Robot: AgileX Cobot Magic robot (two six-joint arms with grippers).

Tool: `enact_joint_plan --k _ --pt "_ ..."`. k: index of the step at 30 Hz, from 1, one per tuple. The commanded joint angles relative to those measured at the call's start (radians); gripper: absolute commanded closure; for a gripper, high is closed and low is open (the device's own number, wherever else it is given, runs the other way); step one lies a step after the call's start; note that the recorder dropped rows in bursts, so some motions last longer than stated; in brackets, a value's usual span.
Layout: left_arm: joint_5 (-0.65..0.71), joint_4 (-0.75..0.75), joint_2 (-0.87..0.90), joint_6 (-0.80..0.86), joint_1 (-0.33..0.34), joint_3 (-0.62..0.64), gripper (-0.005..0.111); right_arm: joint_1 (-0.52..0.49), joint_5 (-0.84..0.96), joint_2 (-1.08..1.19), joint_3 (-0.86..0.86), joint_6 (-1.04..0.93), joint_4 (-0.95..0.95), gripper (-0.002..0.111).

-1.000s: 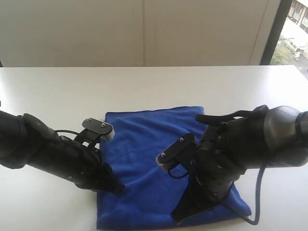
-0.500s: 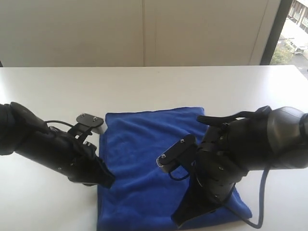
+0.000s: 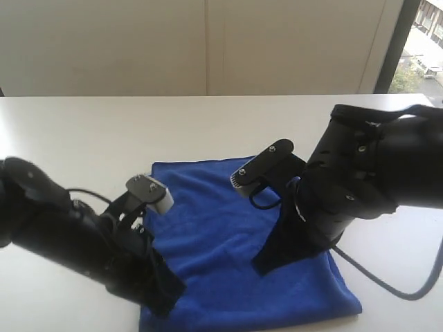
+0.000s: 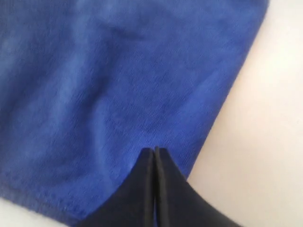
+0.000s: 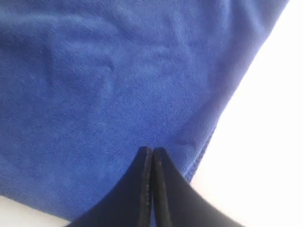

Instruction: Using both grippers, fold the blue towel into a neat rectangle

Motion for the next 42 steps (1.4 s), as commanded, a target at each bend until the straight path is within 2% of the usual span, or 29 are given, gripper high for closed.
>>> enact_joint_plan --k 1,6,15,24,30,36,42 --pt "-0.113 -0.022 0.0 -0.006 -0.029 0.076 0.107 -0.019 -0.029 0.017 0.06 0.01 -0.009 0.108" --pt "-0.124 -0.022 0.011 -0.006 -0.029 0.096 0.107 -0.021 -0.07 0.049 0.138 0.065 -0.048 0.108" --pt "-0.172 0.057 0.036 -0.038 -0.027 0.138 0.107 -0.021 -0.074 0.068 0.165 0.106 -0.076 0.108" --pt "-0.153 0.25 0.022 -0.204 0.052 0.149 0.107 -0.021 -0.074 0.074 0.165 0.114 -0.07 0.108" --pt "-0.151 0.252 0.02 -0.204 0.052 0.149 0.107 -0.021 -0.091 0.076 0.167 0.129 -0.07 0.108" --pt "-0.141 0.252 0.02 -0.21 0.052 0.149 0.107 -0.034 -0.214 0.131 0.211 0.129 -0.072 0.108" --pt "-0.139 0.252 0.02 -0.21 0.052 0.149 0.107 -0.039 -0.164 0.153 0.211 0.14 -0.1 0.108"
